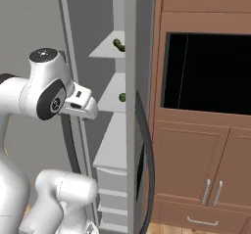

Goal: Take the squash and avocado out of the freezer and place them in the tupperware container on the counter. Then put the tupperware containing the vegetables back in the freezer.

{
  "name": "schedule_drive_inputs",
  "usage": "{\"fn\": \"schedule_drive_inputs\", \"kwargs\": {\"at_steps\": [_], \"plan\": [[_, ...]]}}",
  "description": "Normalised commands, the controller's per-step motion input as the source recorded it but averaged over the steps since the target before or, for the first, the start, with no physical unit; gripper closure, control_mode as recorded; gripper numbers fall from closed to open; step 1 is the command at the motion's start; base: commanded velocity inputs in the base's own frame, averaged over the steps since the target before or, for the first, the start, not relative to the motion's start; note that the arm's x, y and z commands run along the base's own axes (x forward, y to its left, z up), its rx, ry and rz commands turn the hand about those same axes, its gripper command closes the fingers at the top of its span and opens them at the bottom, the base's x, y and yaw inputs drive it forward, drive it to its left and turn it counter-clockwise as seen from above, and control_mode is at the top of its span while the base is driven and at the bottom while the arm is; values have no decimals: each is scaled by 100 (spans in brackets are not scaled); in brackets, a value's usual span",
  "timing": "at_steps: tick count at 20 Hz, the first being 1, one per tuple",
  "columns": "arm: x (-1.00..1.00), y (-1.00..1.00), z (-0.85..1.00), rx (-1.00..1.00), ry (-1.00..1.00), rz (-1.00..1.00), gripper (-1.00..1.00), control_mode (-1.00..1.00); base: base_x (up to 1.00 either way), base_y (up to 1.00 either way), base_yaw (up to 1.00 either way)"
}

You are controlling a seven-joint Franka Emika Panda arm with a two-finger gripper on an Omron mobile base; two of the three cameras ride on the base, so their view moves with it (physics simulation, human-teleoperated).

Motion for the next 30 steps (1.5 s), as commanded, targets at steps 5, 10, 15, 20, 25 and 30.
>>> {"fn": "schedule_drive_inputs", "kwargs": {"at_steps": [5, 10, 15, 20, 25, 30], "plan": [[0, 0, 0, 0, 0, 0, -100, 100, 69, -32, 0], [0, 0, 0, 0, 0, 0, -100, 100, 84, -30, 0], [0, 0, 0, 0, 0, 0, -100, 100, 87, -22, -1], [0, 0, 0, 0, 0, 0, -100, 100, 82, -20, -6], [21, -22, 0, 0, -1, -2, -100, -100, 23, -9, -2], [26, -44, 0, 0, -5, -2, -100, -100, 0, 0, 0]]}}
